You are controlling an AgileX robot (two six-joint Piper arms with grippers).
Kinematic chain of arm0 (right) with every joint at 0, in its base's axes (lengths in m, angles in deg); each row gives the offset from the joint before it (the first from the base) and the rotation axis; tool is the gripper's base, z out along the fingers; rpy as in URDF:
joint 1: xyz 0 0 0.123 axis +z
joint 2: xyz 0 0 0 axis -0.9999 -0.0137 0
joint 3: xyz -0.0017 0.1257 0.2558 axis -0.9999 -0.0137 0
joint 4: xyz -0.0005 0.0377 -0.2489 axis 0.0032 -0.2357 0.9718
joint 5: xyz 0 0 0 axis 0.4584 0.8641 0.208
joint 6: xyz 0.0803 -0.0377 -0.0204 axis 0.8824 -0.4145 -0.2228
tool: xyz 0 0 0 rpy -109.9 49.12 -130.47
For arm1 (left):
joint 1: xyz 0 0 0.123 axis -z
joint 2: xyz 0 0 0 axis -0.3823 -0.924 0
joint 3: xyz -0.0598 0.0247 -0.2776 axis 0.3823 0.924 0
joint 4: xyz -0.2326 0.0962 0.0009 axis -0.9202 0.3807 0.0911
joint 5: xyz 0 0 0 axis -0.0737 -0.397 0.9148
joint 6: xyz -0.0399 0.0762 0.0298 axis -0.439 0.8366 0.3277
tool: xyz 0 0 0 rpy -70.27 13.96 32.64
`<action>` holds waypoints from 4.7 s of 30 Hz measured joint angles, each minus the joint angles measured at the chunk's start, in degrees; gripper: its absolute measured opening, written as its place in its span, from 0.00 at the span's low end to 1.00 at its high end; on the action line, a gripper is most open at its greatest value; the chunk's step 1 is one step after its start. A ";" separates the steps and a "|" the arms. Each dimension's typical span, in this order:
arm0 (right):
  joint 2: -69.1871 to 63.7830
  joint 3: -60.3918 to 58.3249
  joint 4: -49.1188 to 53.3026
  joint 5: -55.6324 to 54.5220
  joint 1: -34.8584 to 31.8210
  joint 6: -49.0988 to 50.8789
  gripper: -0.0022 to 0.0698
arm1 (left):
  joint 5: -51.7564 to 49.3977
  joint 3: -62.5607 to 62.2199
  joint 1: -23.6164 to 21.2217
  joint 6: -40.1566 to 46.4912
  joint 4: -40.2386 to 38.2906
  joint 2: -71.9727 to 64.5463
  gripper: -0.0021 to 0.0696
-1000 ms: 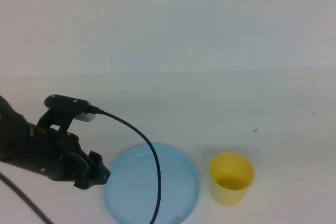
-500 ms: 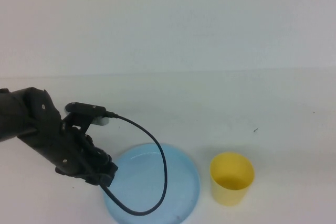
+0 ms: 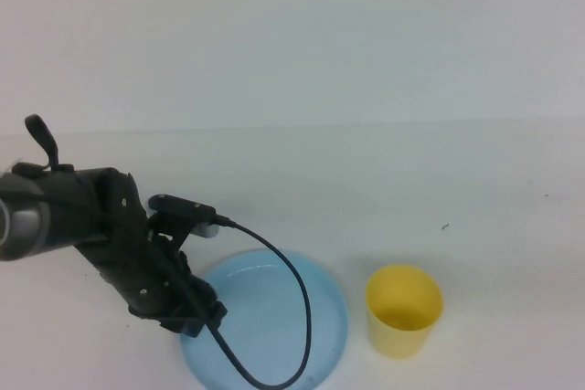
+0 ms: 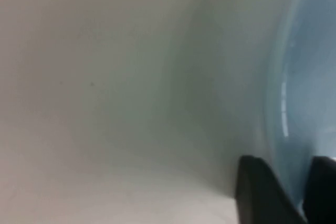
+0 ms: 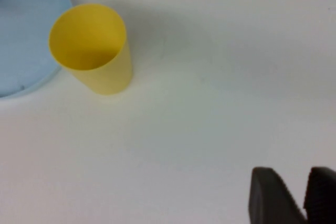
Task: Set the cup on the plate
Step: Pick up the plate from the table, then place the plate on the center of the table, then pick up the cup from the table, then place the cup on the plate
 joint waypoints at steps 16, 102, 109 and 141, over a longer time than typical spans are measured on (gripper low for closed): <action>-0.02 0.00 -1.48 0.00 0.00 0.00 0.28 | -7.75 -12.14 0.67 0.46 0.72 0.27 0.03; -64.47 54.24 7.77 8.69 34.75 6.48 0.07 | 4.36 28.32 5.41 -39.65 46.06 76.68 0.03; -78.32 60.11 7.88 7.84 40.22 9.53 0.07 | 4.31 28.32 5.41 -40.84 47.43 76.97 0.03; -89.55 70.80 11.88 14.89 44.12 14.12 0.07 | 4.16 28.69 5.41 -41.09 47.61 76.97 0.03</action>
